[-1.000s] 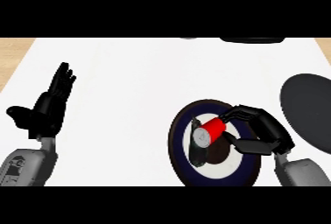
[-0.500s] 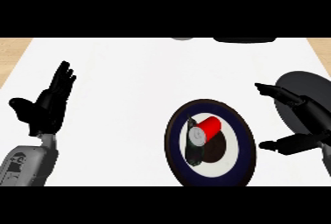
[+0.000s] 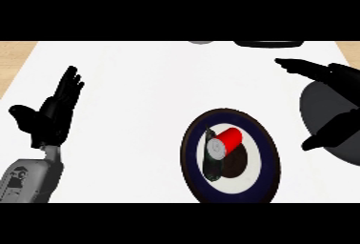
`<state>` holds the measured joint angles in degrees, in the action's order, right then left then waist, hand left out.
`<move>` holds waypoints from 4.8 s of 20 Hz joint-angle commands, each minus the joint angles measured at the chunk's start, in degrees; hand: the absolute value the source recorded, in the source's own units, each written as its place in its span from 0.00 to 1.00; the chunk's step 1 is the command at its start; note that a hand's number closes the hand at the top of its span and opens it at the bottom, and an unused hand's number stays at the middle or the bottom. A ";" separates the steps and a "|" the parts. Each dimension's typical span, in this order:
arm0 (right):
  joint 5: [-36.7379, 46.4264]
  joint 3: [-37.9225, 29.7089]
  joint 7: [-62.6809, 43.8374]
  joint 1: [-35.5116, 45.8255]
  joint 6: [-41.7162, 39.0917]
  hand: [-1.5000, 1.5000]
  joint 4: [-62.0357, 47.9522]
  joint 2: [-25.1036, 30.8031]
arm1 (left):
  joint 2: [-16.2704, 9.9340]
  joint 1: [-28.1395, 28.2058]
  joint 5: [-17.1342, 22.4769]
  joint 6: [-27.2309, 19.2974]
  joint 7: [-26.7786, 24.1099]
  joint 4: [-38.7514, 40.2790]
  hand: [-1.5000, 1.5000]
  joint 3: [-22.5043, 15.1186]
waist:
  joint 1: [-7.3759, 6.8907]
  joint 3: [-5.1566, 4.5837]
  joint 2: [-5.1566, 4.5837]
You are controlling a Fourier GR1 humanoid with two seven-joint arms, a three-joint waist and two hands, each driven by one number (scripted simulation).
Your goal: Pick the eggplant from the plate and place it in the pan
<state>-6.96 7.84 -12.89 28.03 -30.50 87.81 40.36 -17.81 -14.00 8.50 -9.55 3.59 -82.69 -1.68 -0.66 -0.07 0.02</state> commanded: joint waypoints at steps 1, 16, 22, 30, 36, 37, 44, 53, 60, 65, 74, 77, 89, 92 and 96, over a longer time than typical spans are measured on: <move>0.67 1.23 -7.61 11.28 -2.10 0.00 -2.79 -2.32 | 1.17 -0.09 -2.22 -1.76 2.03 -2.96 0.50 -1.47 | -0.53 0.04 -0.06; 4.62 6.61 -18.18 9.93 -3.32 0.00 2.64 -20.58 | 3.64 -0.95 -4.11 0.51 -0.88 1.57 0.50 1.63 | 0.75 0.05 0.04; 7.75 5.78 -20.66 4.79 -6.47 0.00 3.91 -20.49 | 4.01 0.67 -4.23 1.80 0.46 -0.61 0.50 2.45 | 0.71 0.07 0.03; 15.56 5.26 -20.19 8.56 -7.46 0.00 -5.13 -22.47 | 4.37 1.88 -5.04 2.25 2.86 -4.33 0.50 2.70 | 0.13 0.08 0.00; 17.84 5.78 -15.52 3.29 -11.17 0.00 -4.41 -23.66 | 3.26 0.37 -4.58 4.58 1.07 -0.55 0.50 5.89 | 0.46 0.08 -0.04; 17.67 6.38 -18.52 4.81 -10.93 0.00 -4.18 -26.34 | 4.53 3.11 -4.58 5.09 0.79 -2.90 0.50 4.50 | 0.35 0.07 0.00; 23.58 9.42 -17.05 5.94 -10.82 0.00 -8.80 -31.58 | 6.91 2.09 -6.81 3.27 -0.77 -1.55 0.50 4.14 | 0.29 0.07 0.00; 33.77 13.29 -11.85 4.16 -13.06 0.00 -11.35 -28.88 | 5.27 2.45 -6.12 5.67 -0.59 -2.05 0.50 6.52 | 0.32 0.07 0.00; 38.15 14.46 -10.46 1.08 -14.82 0.00 -10.95 -29.40 | 2.74 -0.10 -4.65 7.96 1.29 -0.90 0.50 9.79 | 0.57 0.07 0.01; 40.92 12.46 -8.73 4.70 -14.24 0.00 -17.14 -33.84 | 6.73 -0.29 -8.00 6.10 -2.33 2.58 0.50 7.12 | 0.48 0.07 -0.09; 48.22 15.63 -4.44 2.50 -11.96 0.00 -22.89 -35.33 | 7.73 -2.27 -8.99 5.63 0.64 1.95 0.50 6.55 | 0.57 0.07 -0.12; 49.52 15.68 -6.07 2.81 -12.27 0.00 -24.38 -37.96 | 8.91 0.52 -9.74 4.13 1.82 -2.23 0.50 5.93 | 0.37 0.08 -0.05; 53.07 16.83 7.60 3.40 -11.80 1.00 -25.89 -35.83 | 5.55 1.23 -6.55 9.62 -0.91 1.11 0.50 9.94 | 0.39 0.07 -0.12; 53.45 16.44 5.03 0.39 -13.33 1.00 -21.37 -36.73 | 5.84 0.10 -7.53 8.26 2.59 -1.83 0.50 9.25 | 0.63 0.07 0.03; 53.83 6.27 -13.90 4.21 -2.34 1.00 -26.35 -40.17 | 7.27 2.09 -8.31 7.37 -0.09 -1.59 0.50 8.35 | 0.38 -0.03 -0.04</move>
<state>46.34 19.42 -14.08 31.58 -38.38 64.21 2.74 -10.47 -12.75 0.03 -2.54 4.77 -84.88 6.38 -0.30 -0.15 0.56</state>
